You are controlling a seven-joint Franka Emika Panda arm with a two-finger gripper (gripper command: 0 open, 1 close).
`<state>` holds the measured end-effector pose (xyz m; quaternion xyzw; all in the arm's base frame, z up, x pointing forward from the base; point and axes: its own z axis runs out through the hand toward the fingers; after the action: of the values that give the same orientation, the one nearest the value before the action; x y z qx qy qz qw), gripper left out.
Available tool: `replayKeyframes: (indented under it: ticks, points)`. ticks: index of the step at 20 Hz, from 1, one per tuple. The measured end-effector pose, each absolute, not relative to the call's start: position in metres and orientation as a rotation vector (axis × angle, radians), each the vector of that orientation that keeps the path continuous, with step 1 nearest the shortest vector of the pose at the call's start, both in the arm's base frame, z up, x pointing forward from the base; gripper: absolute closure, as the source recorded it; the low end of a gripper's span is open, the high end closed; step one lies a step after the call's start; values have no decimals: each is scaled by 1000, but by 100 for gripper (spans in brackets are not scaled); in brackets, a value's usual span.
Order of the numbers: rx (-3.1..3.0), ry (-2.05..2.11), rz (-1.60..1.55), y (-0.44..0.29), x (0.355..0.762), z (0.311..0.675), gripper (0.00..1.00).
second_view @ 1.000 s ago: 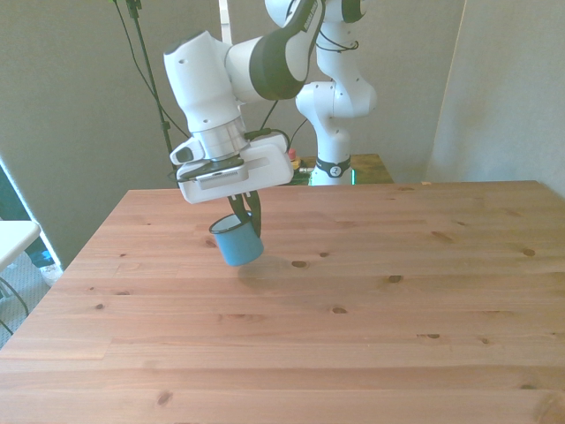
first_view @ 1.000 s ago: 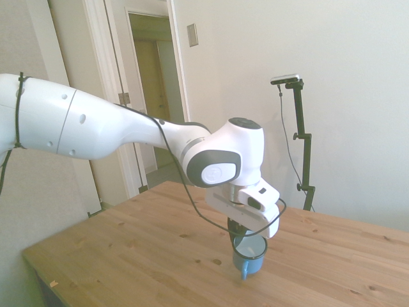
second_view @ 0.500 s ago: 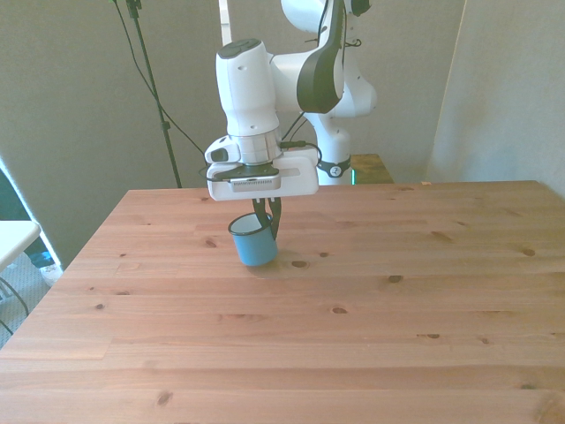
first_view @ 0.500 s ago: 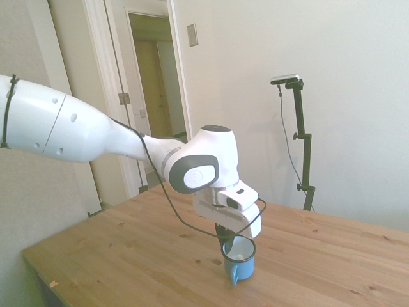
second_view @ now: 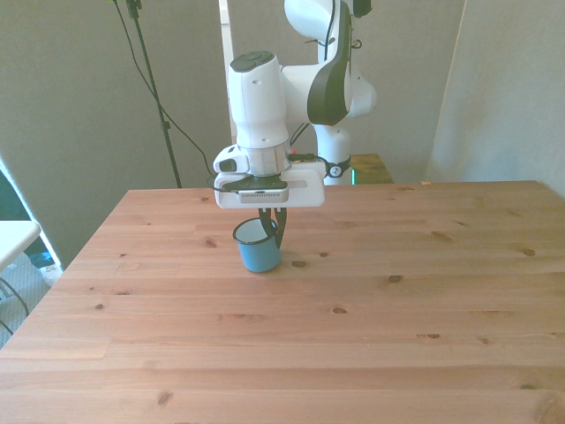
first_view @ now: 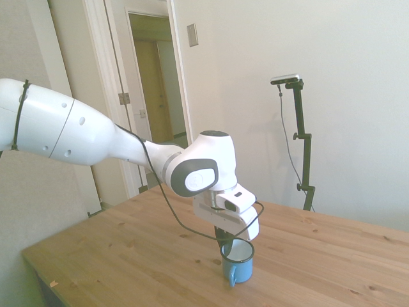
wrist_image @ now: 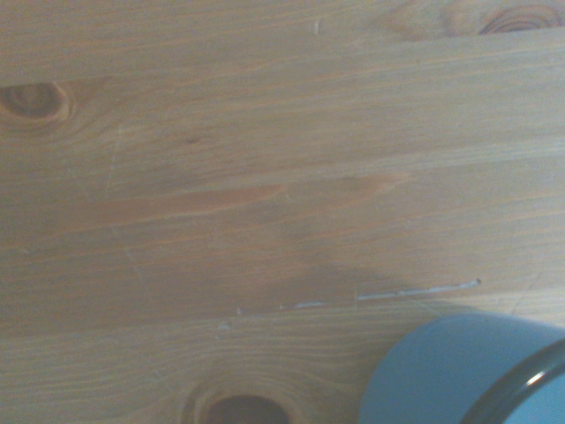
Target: Flip the mug upright
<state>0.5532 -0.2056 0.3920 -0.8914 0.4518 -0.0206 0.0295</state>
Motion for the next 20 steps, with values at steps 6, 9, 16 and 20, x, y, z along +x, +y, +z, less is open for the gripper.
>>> replayKeyframes:
  ticks: [6,9,16,20]
  points:
    - [-2748,1395,-63,-205,553,392,0]
    - [-2748,1395,-66,-205,554,393,0]
    - [-2767,1380,-154,-203,544,428,0]
    - [-2776,1340,-208,-180,513,458,0]
